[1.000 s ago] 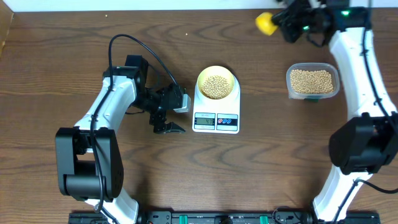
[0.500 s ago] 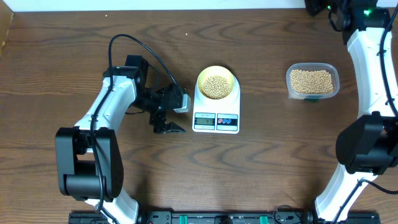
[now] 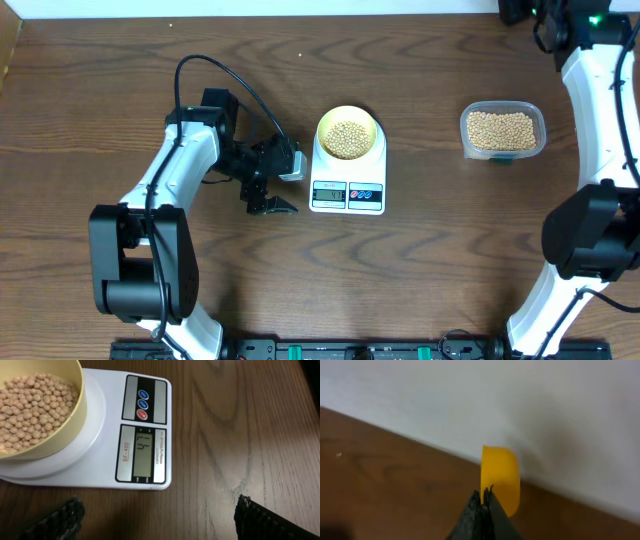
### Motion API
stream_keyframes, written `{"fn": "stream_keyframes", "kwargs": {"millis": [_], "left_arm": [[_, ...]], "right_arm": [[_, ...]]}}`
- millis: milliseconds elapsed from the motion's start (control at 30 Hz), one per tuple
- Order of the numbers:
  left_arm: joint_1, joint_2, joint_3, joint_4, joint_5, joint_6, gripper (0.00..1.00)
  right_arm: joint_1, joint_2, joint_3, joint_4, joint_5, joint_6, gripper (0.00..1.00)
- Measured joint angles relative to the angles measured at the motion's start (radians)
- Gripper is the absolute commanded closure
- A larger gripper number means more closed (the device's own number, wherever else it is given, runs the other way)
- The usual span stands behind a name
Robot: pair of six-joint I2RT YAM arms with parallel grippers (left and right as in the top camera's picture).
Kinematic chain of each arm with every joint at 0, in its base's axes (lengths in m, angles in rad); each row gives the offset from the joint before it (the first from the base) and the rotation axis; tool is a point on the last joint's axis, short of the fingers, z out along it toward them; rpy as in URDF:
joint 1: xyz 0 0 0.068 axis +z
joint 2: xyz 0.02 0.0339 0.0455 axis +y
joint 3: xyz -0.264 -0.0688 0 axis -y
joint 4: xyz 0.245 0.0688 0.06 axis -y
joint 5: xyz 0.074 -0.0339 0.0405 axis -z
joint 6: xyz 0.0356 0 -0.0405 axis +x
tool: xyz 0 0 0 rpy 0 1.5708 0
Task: Scoop item into bowl and weigh 50g on scale
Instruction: 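Carry the empty scoop with the right gripper back to the tub, then dip the scoop into the soybeans with the right gripper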
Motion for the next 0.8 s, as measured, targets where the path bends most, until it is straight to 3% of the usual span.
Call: {"fn": "stream_keyframes", "kwargs": {"millis": [400, 800], "left_arm": [[0.0, 0.0, 0.0, 0.0, -0.002, 0.0, 0.02], [0.0, 0.0, 0.0, 0.0, -0.002, 0.0, 0.02]], "right_arm": [[-0.042, 0.0, -0.002, -0.531, 0.111, 0.202, 0.99], [-0.033, 0.007, -0.002, -0.739, 0.195, 0.225, 0.99]]}}
